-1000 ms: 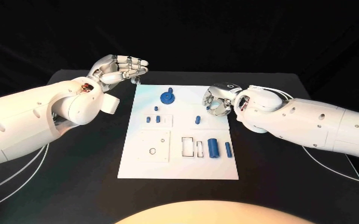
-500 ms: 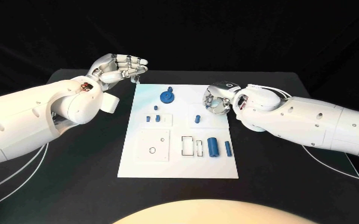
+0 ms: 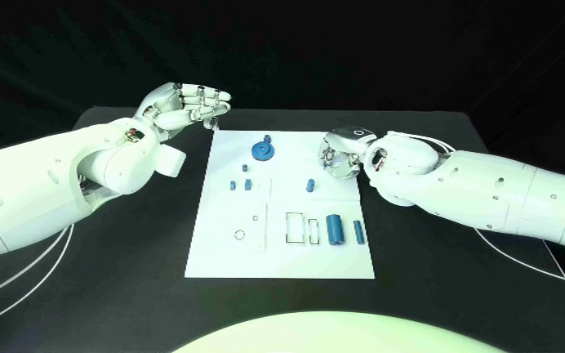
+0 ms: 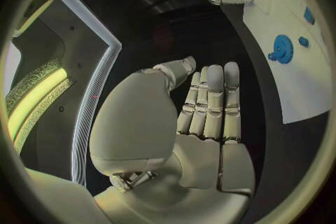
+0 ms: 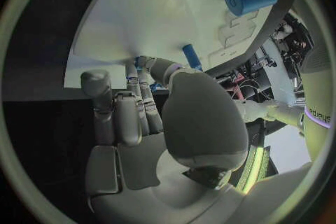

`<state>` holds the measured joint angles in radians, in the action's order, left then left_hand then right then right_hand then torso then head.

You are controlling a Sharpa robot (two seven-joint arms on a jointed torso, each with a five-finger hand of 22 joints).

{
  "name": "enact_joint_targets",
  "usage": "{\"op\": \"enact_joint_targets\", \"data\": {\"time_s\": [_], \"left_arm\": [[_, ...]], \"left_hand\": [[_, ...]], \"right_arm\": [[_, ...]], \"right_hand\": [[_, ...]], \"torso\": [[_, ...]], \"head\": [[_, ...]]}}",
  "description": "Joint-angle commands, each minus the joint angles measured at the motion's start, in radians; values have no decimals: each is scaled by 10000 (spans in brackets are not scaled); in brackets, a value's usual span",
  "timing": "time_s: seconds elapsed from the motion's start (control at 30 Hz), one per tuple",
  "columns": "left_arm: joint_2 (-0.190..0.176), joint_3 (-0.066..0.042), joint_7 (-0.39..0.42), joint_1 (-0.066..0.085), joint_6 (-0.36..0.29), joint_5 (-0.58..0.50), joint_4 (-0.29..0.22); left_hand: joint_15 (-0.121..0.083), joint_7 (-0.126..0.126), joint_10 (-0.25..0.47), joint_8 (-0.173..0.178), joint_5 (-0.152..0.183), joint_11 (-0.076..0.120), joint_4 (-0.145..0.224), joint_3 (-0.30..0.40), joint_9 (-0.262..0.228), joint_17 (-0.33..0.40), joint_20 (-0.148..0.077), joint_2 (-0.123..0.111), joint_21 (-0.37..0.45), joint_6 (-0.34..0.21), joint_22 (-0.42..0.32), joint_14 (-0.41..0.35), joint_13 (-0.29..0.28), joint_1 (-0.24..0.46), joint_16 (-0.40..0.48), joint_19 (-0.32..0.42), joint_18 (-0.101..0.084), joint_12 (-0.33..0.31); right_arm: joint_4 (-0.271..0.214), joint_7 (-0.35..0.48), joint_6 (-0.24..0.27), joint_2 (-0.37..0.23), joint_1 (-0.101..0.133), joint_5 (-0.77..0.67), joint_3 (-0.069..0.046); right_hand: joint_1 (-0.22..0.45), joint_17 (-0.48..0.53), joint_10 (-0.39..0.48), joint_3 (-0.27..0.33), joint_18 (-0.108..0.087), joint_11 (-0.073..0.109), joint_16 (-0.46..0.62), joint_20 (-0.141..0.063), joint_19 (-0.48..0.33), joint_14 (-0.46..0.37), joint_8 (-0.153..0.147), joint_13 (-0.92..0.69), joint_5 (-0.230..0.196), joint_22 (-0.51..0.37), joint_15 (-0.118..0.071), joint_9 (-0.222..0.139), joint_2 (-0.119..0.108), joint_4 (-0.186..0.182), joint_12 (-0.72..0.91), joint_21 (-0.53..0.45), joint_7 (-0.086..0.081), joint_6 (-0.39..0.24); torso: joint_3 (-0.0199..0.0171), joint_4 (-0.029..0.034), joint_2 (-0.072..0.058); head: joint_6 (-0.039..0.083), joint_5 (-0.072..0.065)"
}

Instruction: Assemble the parts on the task board

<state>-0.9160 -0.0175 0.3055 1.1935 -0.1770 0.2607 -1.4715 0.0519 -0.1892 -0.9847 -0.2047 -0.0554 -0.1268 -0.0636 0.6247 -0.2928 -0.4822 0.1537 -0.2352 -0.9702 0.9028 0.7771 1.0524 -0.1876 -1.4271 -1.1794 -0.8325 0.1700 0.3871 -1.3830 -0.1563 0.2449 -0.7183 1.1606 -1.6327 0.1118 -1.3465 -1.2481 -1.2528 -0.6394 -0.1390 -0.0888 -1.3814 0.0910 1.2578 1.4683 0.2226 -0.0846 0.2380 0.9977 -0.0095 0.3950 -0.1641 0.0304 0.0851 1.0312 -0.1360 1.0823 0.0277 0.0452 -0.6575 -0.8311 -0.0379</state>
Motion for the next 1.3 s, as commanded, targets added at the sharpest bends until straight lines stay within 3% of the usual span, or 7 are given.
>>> {"op": "enact_joint_targets", "data": {"time_s": [0.03,0.33,0.5,0.8,1.03,1.3], "left_arm": [[-1,-9,78,4,31,83,-34],[-11,-9,76,4,76,231,-43],[-8,-8,88,4,82,269,-40],[-6,-7,138,2,38,311,-39],[-7,-7,147,-2,-1,313,-44],[10,-6,161,-11,-30,306,-47]], "left_hand": [[4,22,54,-43,13,28,-22,-65,-7,15,-3,93,70,53,-12,65,-11,28,41,-99,146,38],[-9,64,65,-112,10,50,-12,-87,-22,22,-9,140,102,137,-32,45,-19,-2,53,-99,145,59],[-12,68,70,-119,9,52,-2,-88,-22,23,-11,142,106,143,-34,41,-19,-15,56,-99,146,59],[-18,73,78,-134,7,57,17,-86,-24,26,-17,159,112,158,-37,30,-21,-46,62,-98,147,64],[-23,63,86,-131,5,56,38,-83,-17,28,-24,171,113,141,-38,24,-21,-75,66,-101,148,67],[-20,51,113,-125,6,45,60,-87,-8,30,-32,174,110,115,-36,19,-18,-100,69,-108,148,62]], "right_arm": [[5,-375,-708,6,-160,-419,107],[-166,-443,85,3,-177,-906,109],[-382,-402,749,-114,-179,-1000,103],[-914,-250,1892,-548,-54,-941,3],[-1553,-137,2327,-941,31,-583,-91],[-2238,-14,2480,-943,-9,-405,-109]], "right_hand": [[-184,22,-330,-74,74,248,-39,-75,18,442,59,-144,10,44,-76,47,73,27,3,71,6,89],[-140,69,-399,-118,72,263,-28,-91,-19,432,111,-170,-49,92,-77,119,42,76,-19,101,21,109],[-127,61,-441,-156,85,276,-42,-97,-7,434,138,-186,-88,177,-89,160,36,105,-32,172,34,119],[-94,22,-507,-189,115,292,-81,-104,53,445,174,-210,-140,343,-105,213,15,134,-42,320,46,138],[-60,-19,-524,-203,127,296,-114,-105,72,454,189,-221,-201,412,-111,243,9,132,-61,378,49,135],[-65,-12,-531,-224,131,300,-115,-107,79,453,192,-225,-221,443,-114,257,18,141,-71,402,54,128]], "torso": [[2,0,11],[23,0,30],[5,-1,28],[18,-36,52],[7,-22,25],[2,-18,18]], "head": [[-15,3],[-11,-1],[28,-1],[27,9],[48,8],[67,94]]}}
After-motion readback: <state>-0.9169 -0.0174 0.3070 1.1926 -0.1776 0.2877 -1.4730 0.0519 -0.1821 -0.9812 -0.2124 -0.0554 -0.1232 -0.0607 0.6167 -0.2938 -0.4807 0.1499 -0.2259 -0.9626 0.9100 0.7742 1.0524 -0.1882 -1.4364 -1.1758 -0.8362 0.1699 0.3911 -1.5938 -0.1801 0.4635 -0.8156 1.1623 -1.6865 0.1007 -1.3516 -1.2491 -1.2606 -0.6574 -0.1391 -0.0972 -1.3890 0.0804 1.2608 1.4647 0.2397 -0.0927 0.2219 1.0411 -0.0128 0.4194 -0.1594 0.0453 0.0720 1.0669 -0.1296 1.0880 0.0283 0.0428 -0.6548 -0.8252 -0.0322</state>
